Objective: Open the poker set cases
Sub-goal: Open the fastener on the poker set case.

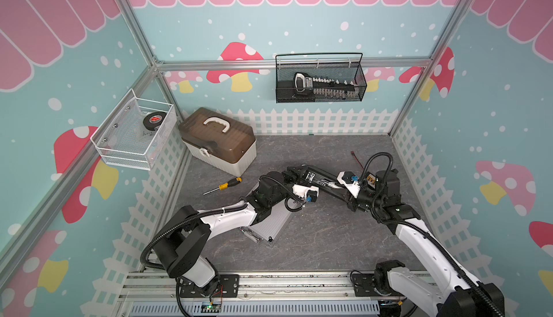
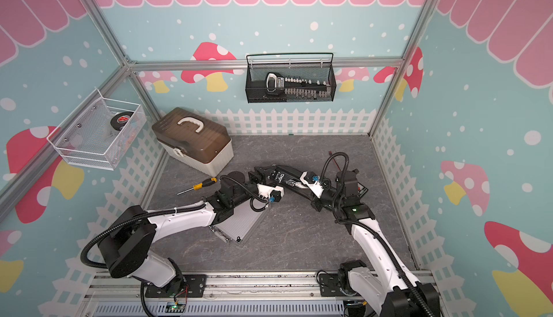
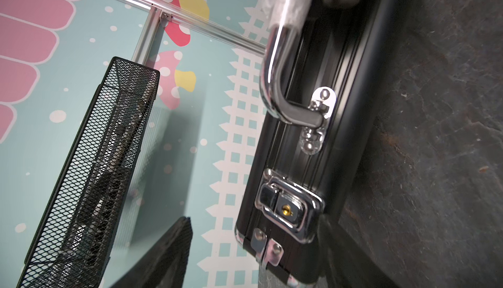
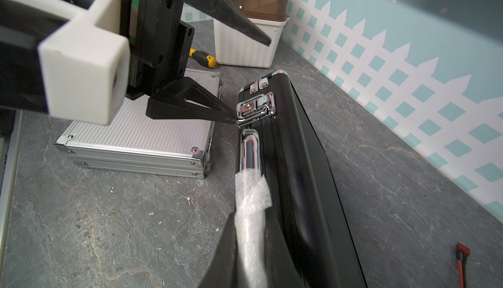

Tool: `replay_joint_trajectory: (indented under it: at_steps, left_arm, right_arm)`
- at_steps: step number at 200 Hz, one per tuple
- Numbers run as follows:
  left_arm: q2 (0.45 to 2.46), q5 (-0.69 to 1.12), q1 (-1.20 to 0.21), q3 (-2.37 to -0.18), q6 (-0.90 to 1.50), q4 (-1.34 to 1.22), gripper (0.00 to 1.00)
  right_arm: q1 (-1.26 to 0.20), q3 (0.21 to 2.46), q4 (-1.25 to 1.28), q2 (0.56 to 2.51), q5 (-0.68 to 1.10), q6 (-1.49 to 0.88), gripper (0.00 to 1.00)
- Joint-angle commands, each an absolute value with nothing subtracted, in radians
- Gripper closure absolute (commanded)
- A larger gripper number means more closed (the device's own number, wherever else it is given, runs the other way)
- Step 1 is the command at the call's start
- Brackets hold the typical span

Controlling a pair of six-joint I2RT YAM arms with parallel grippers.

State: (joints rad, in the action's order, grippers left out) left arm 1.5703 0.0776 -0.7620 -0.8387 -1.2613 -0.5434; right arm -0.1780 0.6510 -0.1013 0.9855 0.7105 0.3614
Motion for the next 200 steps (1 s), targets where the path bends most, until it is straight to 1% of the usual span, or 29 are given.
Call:
replay_joint_trajectory:
  at_steps: [1, 23, 76, 122, 200]
  left_arm:
    - [1.573, 0.064, -0.767, -0.855, -1.288, -0.585, 0.27]
    - [1.578, 0.058, -0.767, -0.861, -1.294, -0.581, 0.28]
    - [1.584, 0.031, -0.767, -0.848, -1.298, -0.66, 0.29]
    - [1.588, 0.017, -0.769, -0.846, -1.305, -0.704, 0.3]
    - [1.608, 0.008, -0.766, -0.849, -1.358, -0.732, 0.31]
  right_arm:
    - [-0.187, 0.688, -0.027, 0.985, 0.789, 0.355, 0.95]
    - [-0.187, 0.686, -0.028, 0.985, 0.792, 0.352, 0.95]
    - [-0.189, 0.691, -0.055, 0.988, 0.804, 0.356, 0.96]
    - [-0.221, 0.691, -0.11, 0.995, 0.786, 0.384, 0.96]
    - [-0.245, 0.671, -0.112, 0.986, 0.806, 0.346, 0.97]
